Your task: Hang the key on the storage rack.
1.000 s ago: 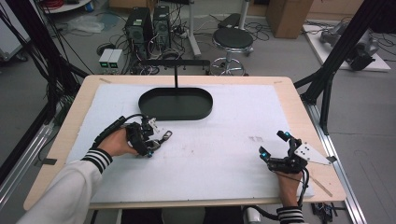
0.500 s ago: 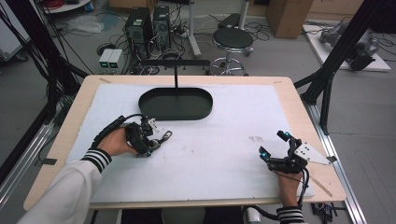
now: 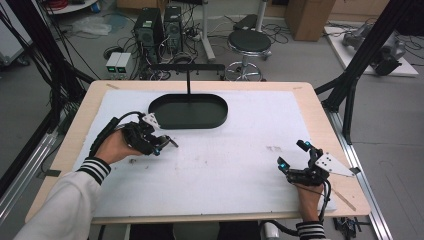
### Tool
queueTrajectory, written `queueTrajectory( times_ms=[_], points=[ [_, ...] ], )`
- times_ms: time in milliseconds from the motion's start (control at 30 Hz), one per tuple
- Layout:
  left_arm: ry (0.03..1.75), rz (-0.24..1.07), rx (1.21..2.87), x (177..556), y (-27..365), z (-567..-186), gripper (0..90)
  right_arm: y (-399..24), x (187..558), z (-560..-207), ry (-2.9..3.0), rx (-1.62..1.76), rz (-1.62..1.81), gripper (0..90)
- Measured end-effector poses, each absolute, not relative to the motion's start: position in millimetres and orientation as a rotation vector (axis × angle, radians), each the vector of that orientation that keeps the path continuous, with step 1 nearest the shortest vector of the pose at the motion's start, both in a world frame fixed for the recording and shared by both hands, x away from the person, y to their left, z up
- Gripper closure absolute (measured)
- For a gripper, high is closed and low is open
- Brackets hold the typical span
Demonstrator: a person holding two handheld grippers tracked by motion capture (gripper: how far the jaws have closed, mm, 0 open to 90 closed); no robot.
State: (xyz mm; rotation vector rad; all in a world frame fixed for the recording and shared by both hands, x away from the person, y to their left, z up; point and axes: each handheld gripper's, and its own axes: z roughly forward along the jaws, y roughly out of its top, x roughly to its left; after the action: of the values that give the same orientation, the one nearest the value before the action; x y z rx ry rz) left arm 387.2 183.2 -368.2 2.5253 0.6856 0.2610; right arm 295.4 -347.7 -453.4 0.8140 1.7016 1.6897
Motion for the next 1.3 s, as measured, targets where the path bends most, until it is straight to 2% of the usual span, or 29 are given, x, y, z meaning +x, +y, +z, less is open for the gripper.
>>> queueTrajectory(
  times_ms=[533,1300],
  points=[
    [0.873,0.402,2.207,404.0,209.1,-311.0,48.6,-347.9,295.0,-453.3,1.704,0.823,1.690,1.0],
    [1.000,0.536,2.067,432.8,214.7,-274.4,48.7,-348.1,295.4,-453.4,1.700,0.819,1.691,1.0]
  ],
)
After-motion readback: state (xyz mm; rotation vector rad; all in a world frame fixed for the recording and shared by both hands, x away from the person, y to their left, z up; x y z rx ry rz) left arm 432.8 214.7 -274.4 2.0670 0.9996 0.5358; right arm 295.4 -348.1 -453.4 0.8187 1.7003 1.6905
